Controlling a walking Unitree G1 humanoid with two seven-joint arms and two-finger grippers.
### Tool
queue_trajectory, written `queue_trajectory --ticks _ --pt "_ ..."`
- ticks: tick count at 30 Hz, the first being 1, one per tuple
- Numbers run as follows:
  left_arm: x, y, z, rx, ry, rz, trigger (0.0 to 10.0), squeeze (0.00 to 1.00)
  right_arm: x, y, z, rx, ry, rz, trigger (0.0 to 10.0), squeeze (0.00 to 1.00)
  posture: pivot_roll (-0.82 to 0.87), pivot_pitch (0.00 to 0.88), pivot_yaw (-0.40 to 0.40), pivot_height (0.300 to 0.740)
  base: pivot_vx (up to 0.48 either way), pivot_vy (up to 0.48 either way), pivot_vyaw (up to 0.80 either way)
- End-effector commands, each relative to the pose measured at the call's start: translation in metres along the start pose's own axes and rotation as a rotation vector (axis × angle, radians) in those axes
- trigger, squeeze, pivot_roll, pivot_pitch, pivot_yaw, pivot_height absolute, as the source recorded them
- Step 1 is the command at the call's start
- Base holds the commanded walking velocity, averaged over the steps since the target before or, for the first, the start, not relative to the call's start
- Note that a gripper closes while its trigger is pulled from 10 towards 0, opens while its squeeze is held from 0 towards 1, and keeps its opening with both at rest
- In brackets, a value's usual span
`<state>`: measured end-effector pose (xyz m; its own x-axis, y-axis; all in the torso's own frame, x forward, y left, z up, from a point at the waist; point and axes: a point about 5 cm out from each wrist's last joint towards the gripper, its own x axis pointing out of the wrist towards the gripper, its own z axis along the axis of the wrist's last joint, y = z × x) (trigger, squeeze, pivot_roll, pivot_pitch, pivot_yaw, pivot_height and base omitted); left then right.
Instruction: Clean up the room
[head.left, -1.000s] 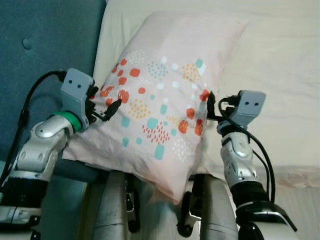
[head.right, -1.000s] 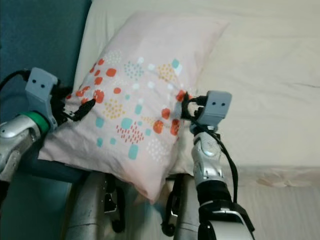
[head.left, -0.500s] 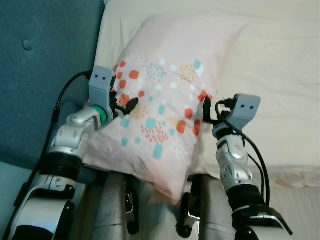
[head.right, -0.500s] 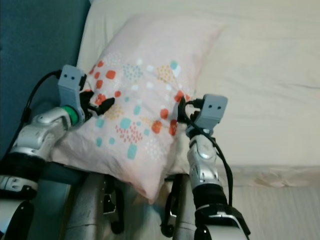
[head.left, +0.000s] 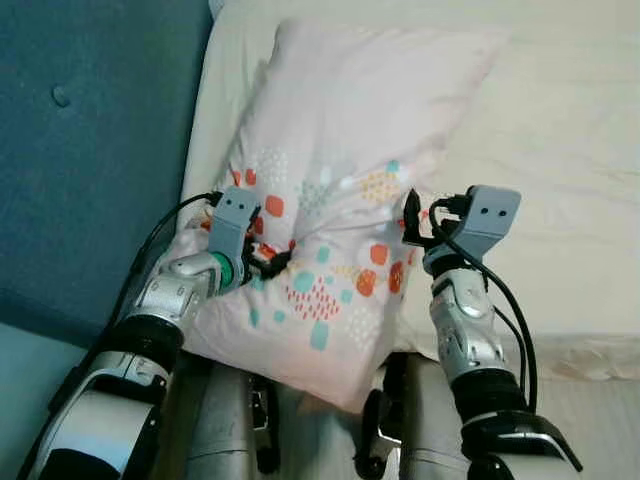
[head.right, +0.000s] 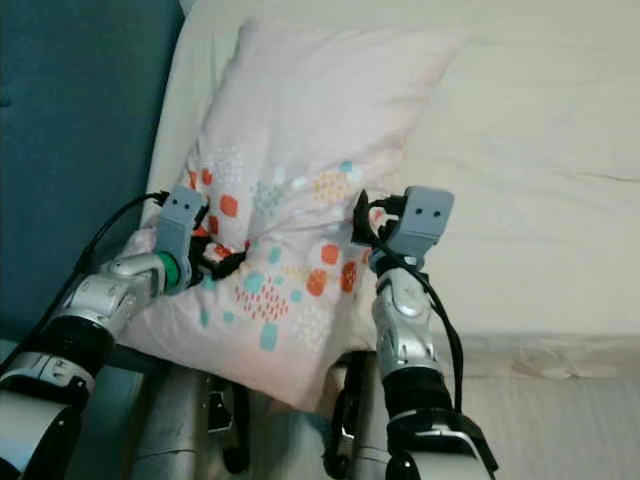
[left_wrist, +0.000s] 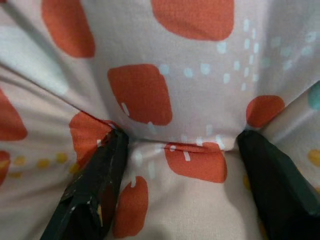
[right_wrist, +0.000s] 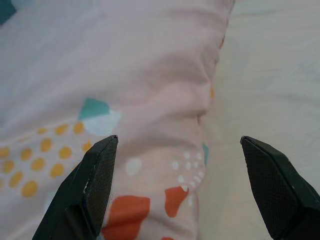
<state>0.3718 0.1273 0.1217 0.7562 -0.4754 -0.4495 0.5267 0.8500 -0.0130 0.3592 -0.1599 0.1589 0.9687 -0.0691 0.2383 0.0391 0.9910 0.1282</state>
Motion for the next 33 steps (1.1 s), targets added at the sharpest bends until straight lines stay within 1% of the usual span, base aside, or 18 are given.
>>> queue_trajectory --ticks 1,5,7,12,19,21,28,33 --pt "0.005 -0.012 -0.055 -0.043 0.209 -0.048 0.0 0.00 -0.006 0.004 -0.009 0.008 0.038 0.006 10.0 0.00 0.07 0.221 0.137 0.596 0.000 0.000 0.00" --pt "0.007 -0.014 -0.053 -0.032 0.196 -0.052 0.0 0.00 -0.006 0.005 -0.009 0.009 0.038 0.008 10.0 0.00 0.07 0.221 0.137 0.596 0.000 0.000 0.00" --pt "0.010 -0.014 -0.050 -0.005 0.173 -0.042 0.0 0.00 -0.005 0.005 -0.008 0.009 0.037 0.010 10.0 0.00 0.07 0.220 0.137 0.596 0.000 0.000 0.00" --pt "0.010 -0.014 -0.048 0.025 0.155 -0.035 0.0 0.00 -0.005 0.005 -0.007 0.009 0.036 0.008 10.0 0.00 0.07 0.219 0.140 0.596 0.000 0.000 0.00" --pt "0.009 -0.012 -0.043 0.025 0.130 -0.029 0.0 0.00 -0.006 0.005 -0.008 0.011 0.038 0.007 10.0 0.00 0.07 0.220 0.141 0.596 0.000 0.000 0.00" --pt "0.009 -0.011 -0.038 0.034 0.109 -0.031 0.0 0.00 -0.006 0.005 -0.008 0.011 0.041 0.006 10.0 0.00 0.07 0.220 0.141 0.596 0.000 0.000 0.00" --pt "0.008 -0.010 -0.032 0.058 0.081 -0.056 0.0 0.00 -0.006 0.004 -0.008 0.010 0.043 0.003 10.0 0.00 0.08 0.220 0.142 0.596 0.000 0.000 0.00" --pt "0.002 -0.004 -0.019 0.059 0.024 -0.054 0.0 0.00 -0.005 0.005 -0.008 0.013 0.043 0.003 10.0 0.00 0.08 0.217 0.142 0.596 0.000 0.000 0.00"
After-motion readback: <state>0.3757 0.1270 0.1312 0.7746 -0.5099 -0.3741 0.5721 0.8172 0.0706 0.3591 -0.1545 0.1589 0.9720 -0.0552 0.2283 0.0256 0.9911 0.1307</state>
